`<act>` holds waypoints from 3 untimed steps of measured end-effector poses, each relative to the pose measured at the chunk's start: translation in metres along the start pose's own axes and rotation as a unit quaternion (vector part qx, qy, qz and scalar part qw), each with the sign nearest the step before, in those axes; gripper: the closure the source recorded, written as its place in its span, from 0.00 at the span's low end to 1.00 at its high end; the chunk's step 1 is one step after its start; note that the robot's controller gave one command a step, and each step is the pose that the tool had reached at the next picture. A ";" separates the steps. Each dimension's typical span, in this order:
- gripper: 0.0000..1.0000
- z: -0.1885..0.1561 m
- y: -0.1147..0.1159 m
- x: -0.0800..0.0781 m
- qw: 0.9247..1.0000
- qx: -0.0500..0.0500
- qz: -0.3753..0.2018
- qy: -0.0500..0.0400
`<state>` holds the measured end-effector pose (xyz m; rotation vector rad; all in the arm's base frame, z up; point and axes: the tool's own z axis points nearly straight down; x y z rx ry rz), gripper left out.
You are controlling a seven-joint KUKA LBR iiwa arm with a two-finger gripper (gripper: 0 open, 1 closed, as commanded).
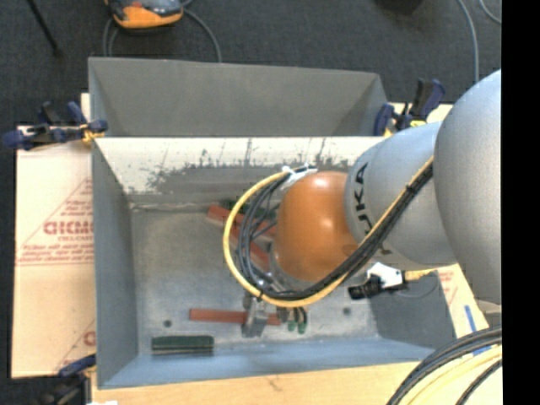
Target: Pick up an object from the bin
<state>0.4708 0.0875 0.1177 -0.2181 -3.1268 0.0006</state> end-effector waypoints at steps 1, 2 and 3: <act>1.00 -0.034 -0.005 -0.017 1.000 -0.002 0.030 -0.006; 1.00 -0.074 0.008 -0.009 1.000 0.001 0.027 0.000; 1.00 -0.103 0.000 -0.021 1.000 -0.002 0.026 -0.008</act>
Offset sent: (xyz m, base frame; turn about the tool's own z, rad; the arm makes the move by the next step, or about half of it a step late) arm 0.0095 0.0210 0.1120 0.0511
